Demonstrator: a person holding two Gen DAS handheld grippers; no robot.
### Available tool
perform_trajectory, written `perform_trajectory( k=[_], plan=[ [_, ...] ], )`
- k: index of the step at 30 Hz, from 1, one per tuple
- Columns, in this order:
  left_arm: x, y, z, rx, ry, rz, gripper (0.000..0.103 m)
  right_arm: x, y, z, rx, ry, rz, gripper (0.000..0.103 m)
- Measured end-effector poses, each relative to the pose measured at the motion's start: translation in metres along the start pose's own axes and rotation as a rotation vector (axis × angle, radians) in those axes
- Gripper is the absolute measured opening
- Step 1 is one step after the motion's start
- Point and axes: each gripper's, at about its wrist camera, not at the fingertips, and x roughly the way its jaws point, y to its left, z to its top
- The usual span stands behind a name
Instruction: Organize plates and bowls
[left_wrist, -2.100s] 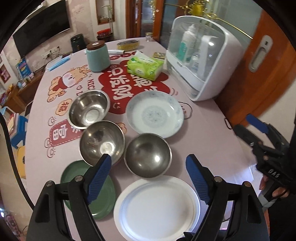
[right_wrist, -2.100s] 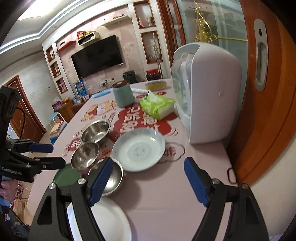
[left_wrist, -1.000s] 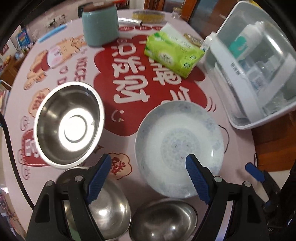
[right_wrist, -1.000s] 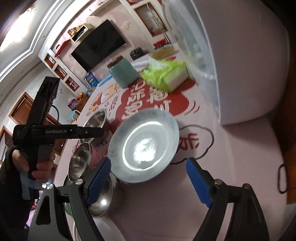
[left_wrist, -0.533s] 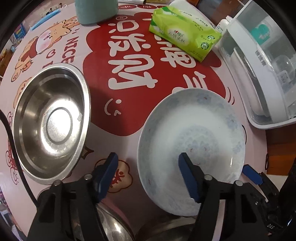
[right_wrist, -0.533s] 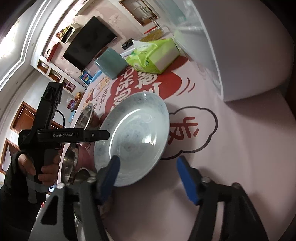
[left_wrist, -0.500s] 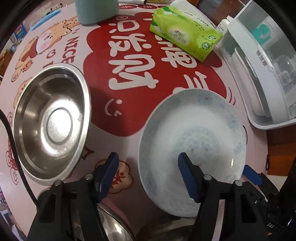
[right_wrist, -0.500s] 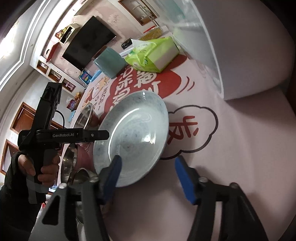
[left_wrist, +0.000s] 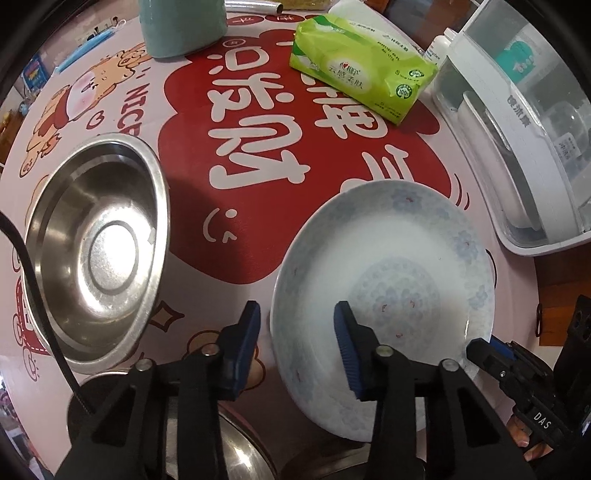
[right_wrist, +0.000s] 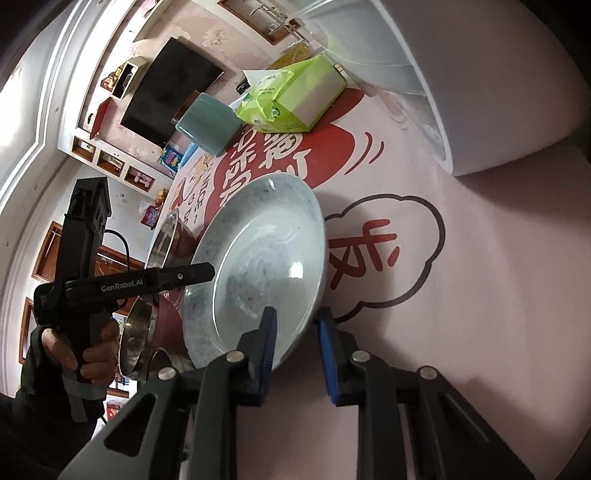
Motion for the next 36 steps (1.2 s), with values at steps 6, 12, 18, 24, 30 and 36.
perform_trajectory(
  k=[6, 12, 18, 24, 30, 36],
  plan=[
    [0.005, -0.002, 0.000, 0.006, 0.007, 0.010, 0.031, 0.000, -0.005, 0.002, 0.012, -0.001, 0.008, 0.016],
    [0.010, -0.004, 0.004, 0.015, 0.002, 0.021, 0.027, 0.001, -0.005, 0.003, 0.016, -0.001, 0.010, 0.016],
    [0.008, 0.000, 0.001, -0.004, -0.010, 0.044, 0.021, 0.001, -0.007, 0.004, 0.018, 0.002, 0.022, 0.015],
    [0.004, -0.005, -0.001, 0.003, -0.019, 0.054, 0.020, -0.002, -0.007, 0.004, 0.008, -0.002, -0.007, 0.015],
    [-0.006, -0.019, -0.003, 0.024, -0.057, 0.012, 0.020, -0.015, -0.016, 0.002, 0.043, -0.018, -0.021, 0.015],
    [-0.023, -0.036, -0.006, 0.052, -0.098, -0.014, 0.020, -0.036, -0.013, 0.000, 0.042, -0.053, -0.027, 0.015]
  ],
)
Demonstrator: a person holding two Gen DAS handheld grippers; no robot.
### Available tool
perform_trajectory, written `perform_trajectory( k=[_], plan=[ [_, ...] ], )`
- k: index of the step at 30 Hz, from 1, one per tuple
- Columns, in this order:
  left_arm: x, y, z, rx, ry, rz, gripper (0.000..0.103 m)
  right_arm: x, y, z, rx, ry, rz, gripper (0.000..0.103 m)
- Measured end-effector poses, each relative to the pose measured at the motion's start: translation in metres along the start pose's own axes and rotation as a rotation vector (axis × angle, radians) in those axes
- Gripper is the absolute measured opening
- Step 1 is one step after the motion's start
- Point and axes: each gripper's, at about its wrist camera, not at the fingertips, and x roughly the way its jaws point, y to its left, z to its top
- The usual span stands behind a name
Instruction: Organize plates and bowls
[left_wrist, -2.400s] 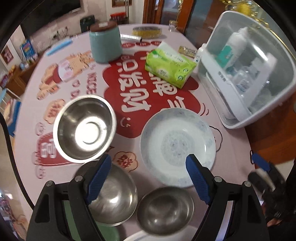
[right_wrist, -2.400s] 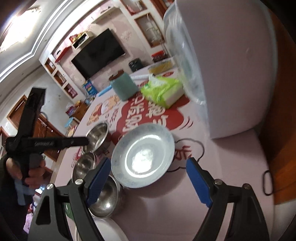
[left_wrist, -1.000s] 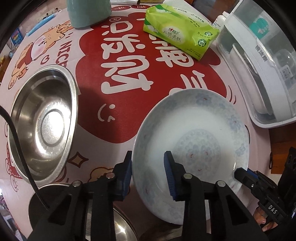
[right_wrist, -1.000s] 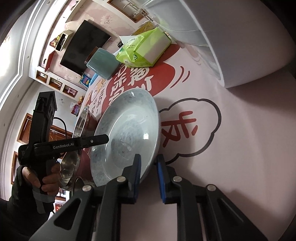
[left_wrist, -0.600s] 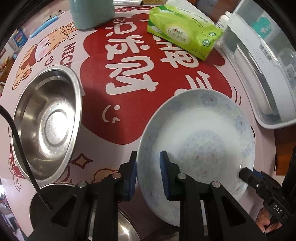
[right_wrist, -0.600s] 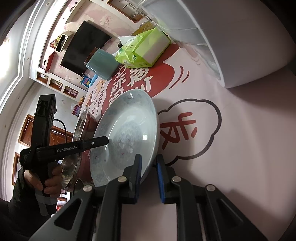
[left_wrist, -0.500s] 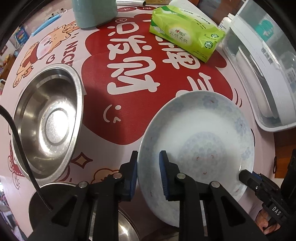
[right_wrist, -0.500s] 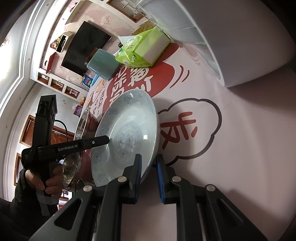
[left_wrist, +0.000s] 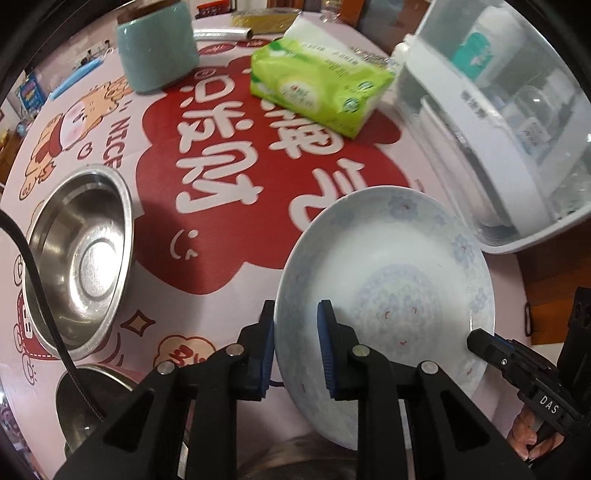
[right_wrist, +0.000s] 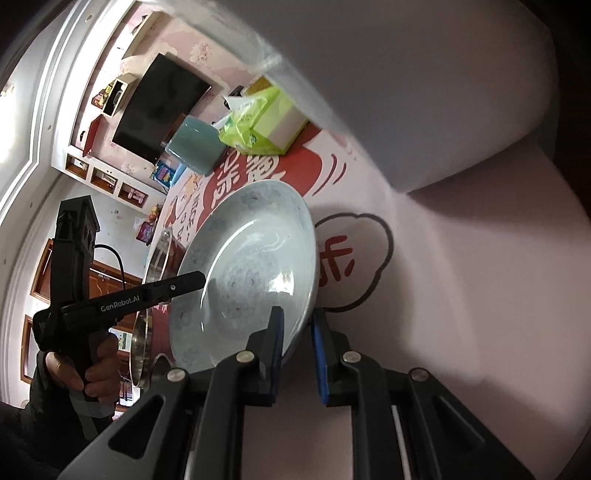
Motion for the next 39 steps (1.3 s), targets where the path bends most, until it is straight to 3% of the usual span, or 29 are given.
perform_trajectory(
  k=[18, 39],
  plan=[
    [-0.077, -0.021, -0.033, 0.021, -0.125, -0.014, 0.020, -0.061, 0.031, -0.025, -0.060, -0.077, 0.038, 0.015],
    [-0.161, 0.001, -0.152, -0.140, -0.231, -0.005, 0.020, -0.108, 0.087, -0.086, -0.216, -0.064, 0.085, 0.015]
  ],
)
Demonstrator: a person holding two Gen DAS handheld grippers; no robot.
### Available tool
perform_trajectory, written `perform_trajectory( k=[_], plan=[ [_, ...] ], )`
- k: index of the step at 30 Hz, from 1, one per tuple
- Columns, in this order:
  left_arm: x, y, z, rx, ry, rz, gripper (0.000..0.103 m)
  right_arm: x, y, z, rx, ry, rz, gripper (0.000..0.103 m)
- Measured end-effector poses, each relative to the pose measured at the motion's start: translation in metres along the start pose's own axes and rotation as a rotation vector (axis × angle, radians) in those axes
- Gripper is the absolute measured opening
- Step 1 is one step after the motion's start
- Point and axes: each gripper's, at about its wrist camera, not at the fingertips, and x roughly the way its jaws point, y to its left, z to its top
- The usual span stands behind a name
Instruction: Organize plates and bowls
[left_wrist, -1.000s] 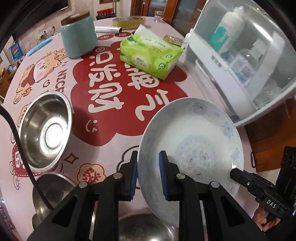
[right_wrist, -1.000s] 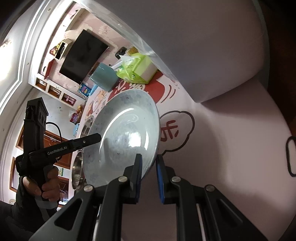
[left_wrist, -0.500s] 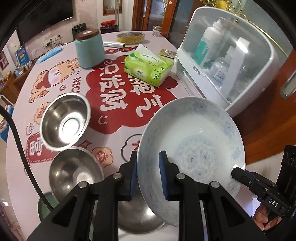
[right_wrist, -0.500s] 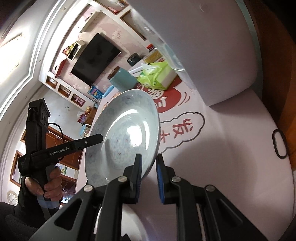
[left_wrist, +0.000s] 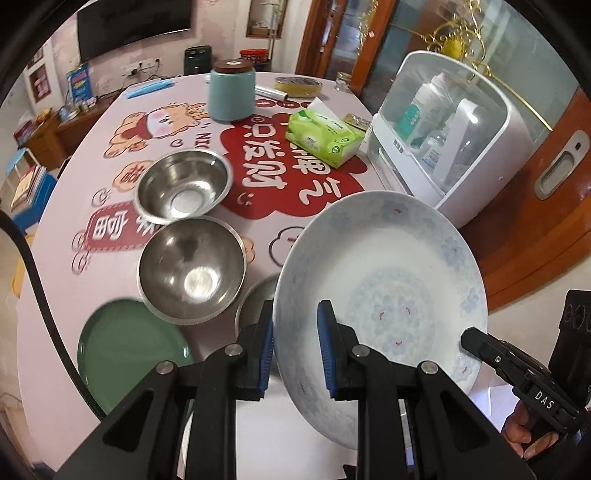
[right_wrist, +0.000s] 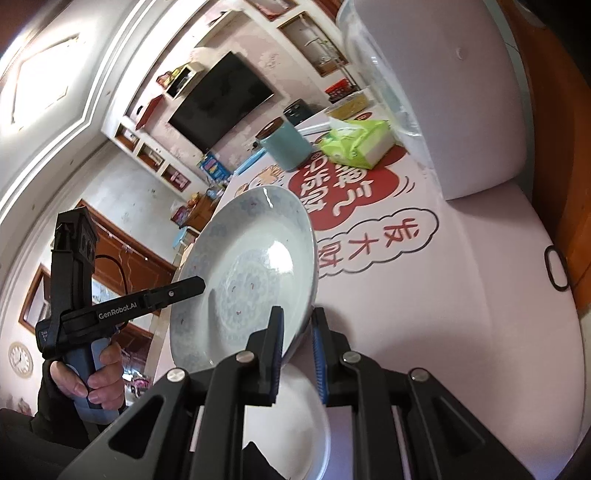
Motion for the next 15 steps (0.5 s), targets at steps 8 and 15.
perform_trajectory(
  k=[8, 15],
  plan=[
    [-0.024, 0.020, -0.043, -0.053, -0.006, -0.013, 0.020, -0.010, 0.029, -0.024, -0.065, 0.019, -0.012, 0.015],
    [-0.033, 0.035, -0.073, -0.065, 0.002, -0.016, 0.020, -0.008, 0.042, -0.051, -0.078, 0.083, -0.041, 0.015]
  ],
)
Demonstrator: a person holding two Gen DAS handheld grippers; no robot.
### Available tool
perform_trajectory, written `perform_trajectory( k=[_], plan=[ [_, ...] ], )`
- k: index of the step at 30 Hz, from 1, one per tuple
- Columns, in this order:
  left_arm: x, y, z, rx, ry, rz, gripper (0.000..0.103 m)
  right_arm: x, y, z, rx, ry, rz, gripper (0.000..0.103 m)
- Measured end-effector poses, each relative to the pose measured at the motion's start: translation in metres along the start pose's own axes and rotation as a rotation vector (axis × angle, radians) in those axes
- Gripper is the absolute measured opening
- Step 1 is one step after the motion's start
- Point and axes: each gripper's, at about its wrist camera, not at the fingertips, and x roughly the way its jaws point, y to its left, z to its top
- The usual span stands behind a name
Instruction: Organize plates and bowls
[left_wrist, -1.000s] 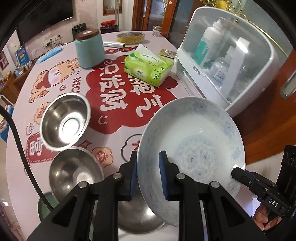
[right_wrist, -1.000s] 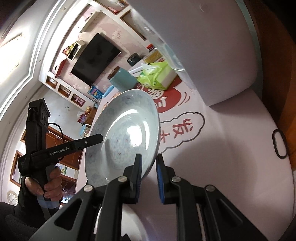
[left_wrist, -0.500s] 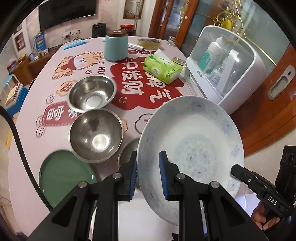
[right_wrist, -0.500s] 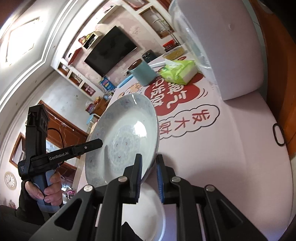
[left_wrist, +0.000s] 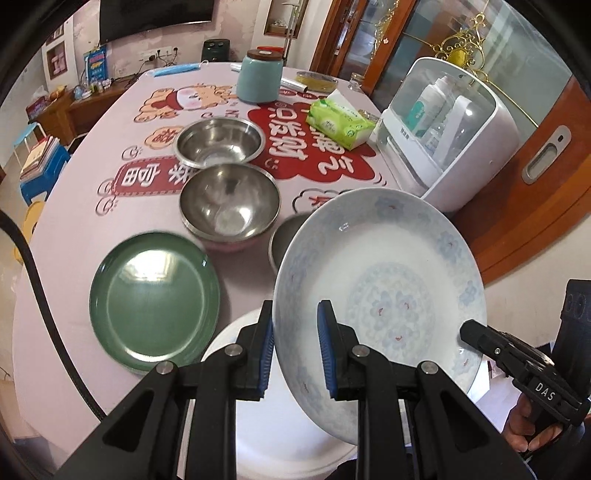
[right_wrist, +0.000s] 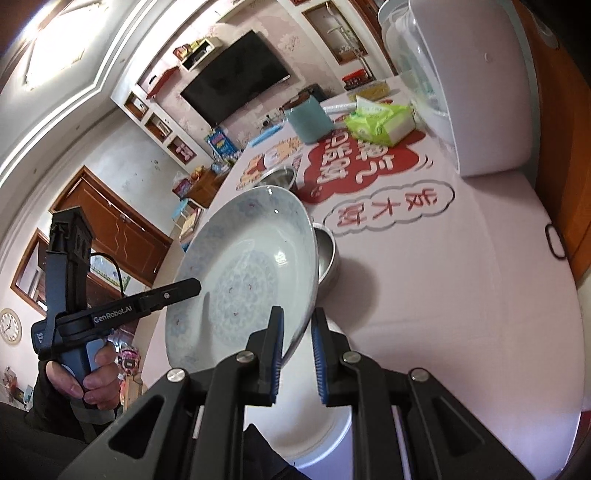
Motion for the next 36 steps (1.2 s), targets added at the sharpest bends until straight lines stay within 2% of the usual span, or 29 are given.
perform_trajectory(
  k=[8, 23, 30, 36],
  plan=[
    [0.001, 0.020, -0.035, -0.030, 0.046, -0.008, 0.020, 0.012, 0.010, -0.025, 0.001, 0.105, -0.024, 0.015],
    [0.029, 0.048, -0.087, -0.096, 0.143, 0.022, 0.020, 0.051, 0.014, -0.063, -0.023, 0.320, -0.086, 0.015],
    [0.046, 0.053, -0.096, -0.121, 0.161, 0.033, 0.020, 0.069, 0.010, -0.069, -0.044, 0.405, -0.122, 0.015],
    [0.058, 0.059, -0.100, -0.140, 0.171, 0.047, 0.020, 0.083, 0.015, -0.072, -0.114, 0.458, -0.165, 0.015]
  ],
)
